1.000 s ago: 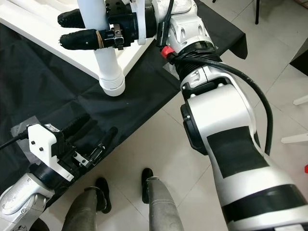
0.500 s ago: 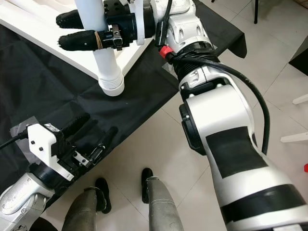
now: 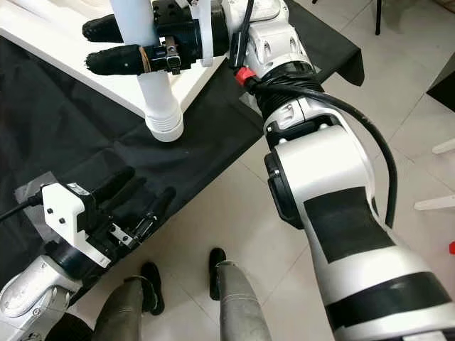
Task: Building children table
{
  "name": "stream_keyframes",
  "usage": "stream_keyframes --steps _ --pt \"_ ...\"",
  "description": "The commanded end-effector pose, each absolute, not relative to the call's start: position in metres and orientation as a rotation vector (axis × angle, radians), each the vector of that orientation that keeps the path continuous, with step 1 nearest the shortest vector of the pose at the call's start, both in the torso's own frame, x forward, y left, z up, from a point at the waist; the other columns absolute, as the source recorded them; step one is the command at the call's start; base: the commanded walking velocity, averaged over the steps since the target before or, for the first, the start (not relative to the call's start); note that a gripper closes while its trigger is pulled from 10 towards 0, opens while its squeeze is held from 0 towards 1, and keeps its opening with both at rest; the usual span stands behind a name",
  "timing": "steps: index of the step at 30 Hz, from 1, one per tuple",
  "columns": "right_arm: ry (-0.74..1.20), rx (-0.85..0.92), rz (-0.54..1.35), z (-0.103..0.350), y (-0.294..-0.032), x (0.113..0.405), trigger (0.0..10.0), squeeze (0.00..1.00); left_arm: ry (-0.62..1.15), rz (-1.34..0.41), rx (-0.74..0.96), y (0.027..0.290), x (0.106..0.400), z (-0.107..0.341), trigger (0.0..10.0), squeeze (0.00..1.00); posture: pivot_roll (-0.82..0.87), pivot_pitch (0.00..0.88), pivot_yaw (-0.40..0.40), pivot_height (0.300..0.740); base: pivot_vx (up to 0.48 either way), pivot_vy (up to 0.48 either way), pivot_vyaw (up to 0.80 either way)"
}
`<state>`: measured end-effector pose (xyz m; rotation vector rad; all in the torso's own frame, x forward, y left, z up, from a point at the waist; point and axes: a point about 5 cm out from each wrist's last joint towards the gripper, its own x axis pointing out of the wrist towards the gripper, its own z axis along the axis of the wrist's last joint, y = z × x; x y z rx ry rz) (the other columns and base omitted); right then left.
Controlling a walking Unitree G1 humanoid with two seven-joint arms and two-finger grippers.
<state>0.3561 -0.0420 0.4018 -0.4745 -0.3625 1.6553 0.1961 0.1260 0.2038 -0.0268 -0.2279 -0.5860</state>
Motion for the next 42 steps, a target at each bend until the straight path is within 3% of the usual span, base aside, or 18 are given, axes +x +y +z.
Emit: stream_keyframes --steps 1,2,4,5,7,11,14,19,20,29,32,42 --pt "-0.311 -0.413 1.260 0.382 -0.041 0.379 10.0 0.00 -0.213 -0.582 -0.033 0.124 0.192 0.198 10.0 0.00 -0.06 0.427 -0.134 0.740 0.000 0.000 0.00" --pt "-0.311 -0.413 1.260 0.382 -0.041 0.379 10.0 0.00 -0.213 -0.582 -0.033 0.124 0.192 0.198 10.0 0.00 -0.06 0.427 -0.134 0.740 0.000 0.000 0.00" --pt "-0.196 -0.157 0.761 0.318 -0.047 0.396 10.0 0.00 -0.220 -0.558 -0.041 0.124 0.194 0.197 10.0 0.00 -0.02 0.409 -0.110 0.740 0.000 0.000 0.00" --pt "-0.139 -0.096 0.631 0.291 -0.051 0.396 10.0 0.00 -0.222 -0.553 -0.041 0.125 0.195 0.196 10.0 0.00 -0.03 0.403 -0.103 0.740 0.000 0.000 0.00" --pt "-0.124 -0.068 0.576 0.276 -0.050 0.393 10.0 0.00 -0.225 -0.544 -0.042 0.127 0.197 0.196 10.0 0.00 -0.03 0.370 -0.079 0.740 0.000 0.000 0.00" --pt "-0.131 -0.062 0.564 0.273 -0.046 0.393 10.0 0.00 -0.228 -0.532 -0.041 0.131 0.200 0.195 10.0 0.00 -0.03 0.347 -0.071 0.740 0.000 0.000 0.00" --pt "-0.175 -0.001 0.530 0.283 -0.040 0.396 10.0 0.00 -0.287 -0.444 -0.002 0.162 0.219 0.207 10.0 0.00 -0.03 0.269 -0.053 0.740 0.000 0.000 0.00" --pt "-0.169 0.035 0.503 0.284 -0.040 0.396 10.0 0.00 -0.326 -0.414 0.023 0.173 0.226 0.216 10.0 0.00 -0.02 0.237 -0.052 0.740 0.000 0.000 0.00" --pt "-0.168 0.060 0.425 0.287 -0.043 0.390 10.0 0.00 -0.380 -0.412 0.049 0.178 0.230 0.232 10.0 0.00 -0.01 0.210 -0.048 0.740 0.000 0.000 0.00" --pt "-0.153 0.087 0.349 0.288 -0.045 0.390 10.0 0.00 -0.563 -0.527 0.047 0.177 0.243 0.293 10.0 0.00 0.01 0.198 -0.041 0.740 0.000 0.000 0.00" --pt "-0.130 0.084 0.342 0.285 -0.043 0.392 10.0 0.00 -0.691 -0.599 0.035 0.176 0.249 0.338 10.0 0.00 0.01 0.197 -0.039 0.740 0.000 0.000 0.00" --pt "-0.033 -0.063 0.287 0.284 -0.039 0.398 10.0 0.00 -0.825 -0.693 0.017 0.166 0.255 0.381 10.0 0.00 0.00 0.204 -0.047 0.740 0.000 0.000 0.00"
